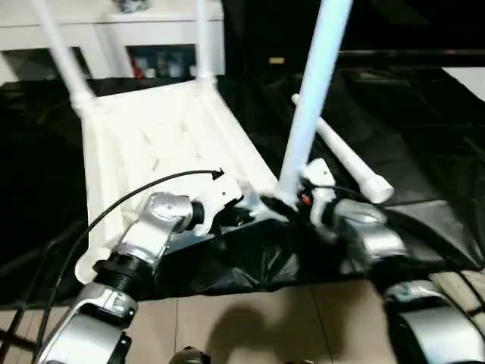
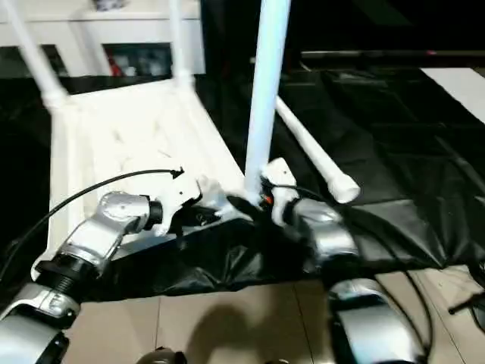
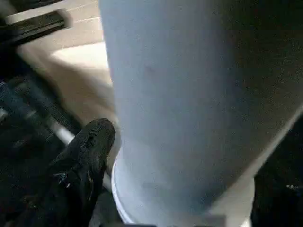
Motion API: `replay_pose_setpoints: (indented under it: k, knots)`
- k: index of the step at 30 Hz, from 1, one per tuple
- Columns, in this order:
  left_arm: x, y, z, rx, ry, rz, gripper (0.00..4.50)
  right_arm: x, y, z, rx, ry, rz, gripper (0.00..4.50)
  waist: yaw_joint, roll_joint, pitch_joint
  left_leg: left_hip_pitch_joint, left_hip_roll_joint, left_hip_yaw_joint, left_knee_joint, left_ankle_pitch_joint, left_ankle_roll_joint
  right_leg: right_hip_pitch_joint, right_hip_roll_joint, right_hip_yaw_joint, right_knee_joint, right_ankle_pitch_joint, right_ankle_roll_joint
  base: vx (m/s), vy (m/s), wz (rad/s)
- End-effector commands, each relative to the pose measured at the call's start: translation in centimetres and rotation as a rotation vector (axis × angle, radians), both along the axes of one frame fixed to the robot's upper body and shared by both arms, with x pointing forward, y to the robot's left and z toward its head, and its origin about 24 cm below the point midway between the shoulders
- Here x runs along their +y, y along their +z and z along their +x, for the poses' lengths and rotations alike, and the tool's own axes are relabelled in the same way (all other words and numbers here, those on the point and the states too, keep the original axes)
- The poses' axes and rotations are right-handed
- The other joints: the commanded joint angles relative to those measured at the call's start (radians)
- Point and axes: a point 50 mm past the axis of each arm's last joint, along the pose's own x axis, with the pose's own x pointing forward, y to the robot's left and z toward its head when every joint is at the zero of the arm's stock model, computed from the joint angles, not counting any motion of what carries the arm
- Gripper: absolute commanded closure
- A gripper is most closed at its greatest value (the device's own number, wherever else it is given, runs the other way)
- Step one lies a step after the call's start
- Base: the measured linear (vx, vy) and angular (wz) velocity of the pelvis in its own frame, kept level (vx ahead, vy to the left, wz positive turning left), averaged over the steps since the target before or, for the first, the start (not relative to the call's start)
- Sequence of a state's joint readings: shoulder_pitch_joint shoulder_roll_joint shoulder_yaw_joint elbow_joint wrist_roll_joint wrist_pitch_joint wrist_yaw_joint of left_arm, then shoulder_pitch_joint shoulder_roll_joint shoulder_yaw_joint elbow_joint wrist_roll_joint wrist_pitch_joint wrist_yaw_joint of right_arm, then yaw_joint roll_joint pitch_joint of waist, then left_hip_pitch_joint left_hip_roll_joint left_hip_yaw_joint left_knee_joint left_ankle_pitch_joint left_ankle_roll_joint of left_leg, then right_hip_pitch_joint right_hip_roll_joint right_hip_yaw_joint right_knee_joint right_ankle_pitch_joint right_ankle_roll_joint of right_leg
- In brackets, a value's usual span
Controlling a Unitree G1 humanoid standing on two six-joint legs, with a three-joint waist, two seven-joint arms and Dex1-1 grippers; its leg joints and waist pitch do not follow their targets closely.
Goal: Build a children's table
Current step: Rotate leg to tighten
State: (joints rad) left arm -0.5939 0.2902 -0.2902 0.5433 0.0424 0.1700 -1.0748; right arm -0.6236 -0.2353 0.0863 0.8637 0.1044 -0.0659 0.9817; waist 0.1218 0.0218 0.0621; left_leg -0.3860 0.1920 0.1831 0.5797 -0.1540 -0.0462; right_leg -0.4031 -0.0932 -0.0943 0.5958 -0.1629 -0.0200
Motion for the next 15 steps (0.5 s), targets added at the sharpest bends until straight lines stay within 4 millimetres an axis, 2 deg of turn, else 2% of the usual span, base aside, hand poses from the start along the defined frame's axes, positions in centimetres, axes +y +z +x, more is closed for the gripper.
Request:
replay_pose_setpoints:
  k: [1,3,4,6,8,11,15]
  knots:
    - [-1.9,0.9,-0.7,-0.015,-0.161,-0.049,4.50,0.8,-0.3,-1.1,0.041,0.164,-0.013,0.72,0.003,-0.006,-0.077,0.024,0.047,-0.010,-0.063,-0.256,0.056,0.046,-0.063,0.049,-0.067,-0.249,-0.212,0.000,0.000,0.00]
    - [-1.6,1.0,-0.6,-0.007,-0.175,-0.044,4.50,0.6,-0.2,-1.4,0.048,0.213,-0.017,1.06,0.011,-0.007,-0.077,0.024,0.049,-0.009,-0.063,-0.254,0.059,0.045,-0.064,0.051,-0.066,-0.246,-0.212,0.000,0.000,0.00]
    - [-1.3,1.0,-0.6,0.001,-0.192,-0.036,4.50,0.4,-0.1,-1.9,0.060,0.272,-0.024,1.06,0.013,-0.003,-0.077,0.024,0.048,-0.010,-0.063,-0.256,0.057,0.046,-0.065,0.051,-0.065,-0.248,-0.212,0.000,0.000,0.00]
    - [-0.6,1.0,-0.4,0.005,-0.208,-0.008,4.50,0.2,0.0,-2.5,0.079,0.346,-0.038,1.09,0.023,-0.006,-0.077,0.027,0.047,-0.010,-0.064,-0.268,0.052,0.043,-0.063,0.051,-0.069,-0.269,-0.205,0.000,0.000,0.00]
    - [-0.1,1.0,-0.2,0.006,-0.214,0.016,4.50,0.3,0.0,-2.9,0.094,0.390,-0.054,1.45,0.025,-0.006,-0.076,0.026,0.050,-0.012,-0.066,-0.276,0.046,0.044,-0.066,0.052,-0.067,-0.275,-0.204,0.000,0.000,0.00]
    - [0.1,1.0,-0.1,0.009,-0.219,0.021,4.50,0.4,0.0,-3.1,0.098,0.411,-0.057,1.61,0.026,-0.007,-0.076,0.026,0.050,-0.014,-0.069,-0.292,0.028,0.045,-0.069,0.052,-0.069,-0.305,-0.196,0.000,0.000,0.00]
    - [0.4,1.0,-0.1,0.017,-0.229,0.027,4.50,0.7,-0.1,-3.6,0.112,0.438,-0.048,1.68,0.025,-0.007,-0.077,0.025,0.049,-0.015,-0.068,-0.292,0.026,0.044,-0.071,0.052,-0.070,-0.311,-0.193,0.000,0.000,0.00]
